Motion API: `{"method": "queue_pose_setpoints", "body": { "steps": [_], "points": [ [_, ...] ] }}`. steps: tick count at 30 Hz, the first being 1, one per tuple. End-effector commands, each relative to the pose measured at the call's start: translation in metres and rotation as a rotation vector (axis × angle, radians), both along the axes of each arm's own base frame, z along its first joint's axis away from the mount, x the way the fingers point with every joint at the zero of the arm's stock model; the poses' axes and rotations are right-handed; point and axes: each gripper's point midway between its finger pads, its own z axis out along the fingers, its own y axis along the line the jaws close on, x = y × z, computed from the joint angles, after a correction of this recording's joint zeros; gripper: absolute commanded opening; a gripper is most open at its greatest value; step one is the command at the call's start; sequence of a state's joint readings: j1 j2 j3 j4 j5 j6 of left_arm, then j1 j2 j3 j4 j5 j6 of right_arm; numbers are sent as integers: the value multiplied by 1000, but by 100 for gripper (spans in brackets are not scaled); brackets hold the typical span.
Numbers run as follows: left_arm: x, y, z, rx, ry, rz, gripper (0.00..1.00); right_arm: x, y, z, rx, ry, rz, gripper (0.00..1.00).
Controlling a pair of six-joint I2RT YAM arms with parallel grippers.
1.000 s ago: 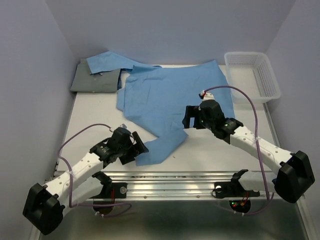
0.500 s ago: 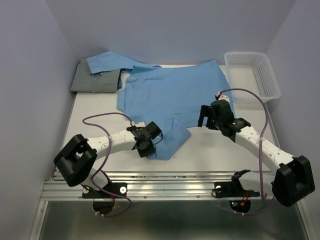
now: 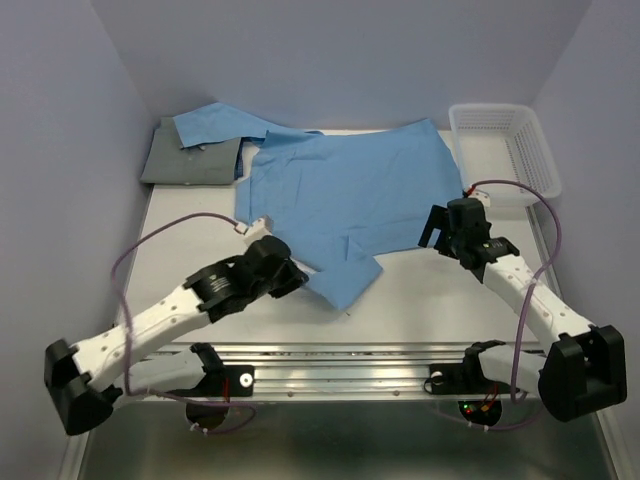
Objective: Fold and stack the long sleeve shirts
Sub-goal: Fold the shirt
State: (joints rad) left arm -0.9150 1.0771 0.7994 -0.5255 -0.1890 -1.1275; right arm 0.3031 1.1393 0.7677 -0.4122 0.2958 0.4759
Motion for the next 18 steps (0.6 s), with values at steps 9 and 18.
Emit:
{"method": "queue_pose_setpoints", "body": {
  "steps": [9, 18],
  "points": [
    [27, 36, 191, -254, -489, 119, 0, 13, -62, 6, -4, -32, -267, 100],
    [42, 82, 280, -204, -737, 260, 0, 30, -90, -28, -8, 60, -379, 100]
  ]
}}
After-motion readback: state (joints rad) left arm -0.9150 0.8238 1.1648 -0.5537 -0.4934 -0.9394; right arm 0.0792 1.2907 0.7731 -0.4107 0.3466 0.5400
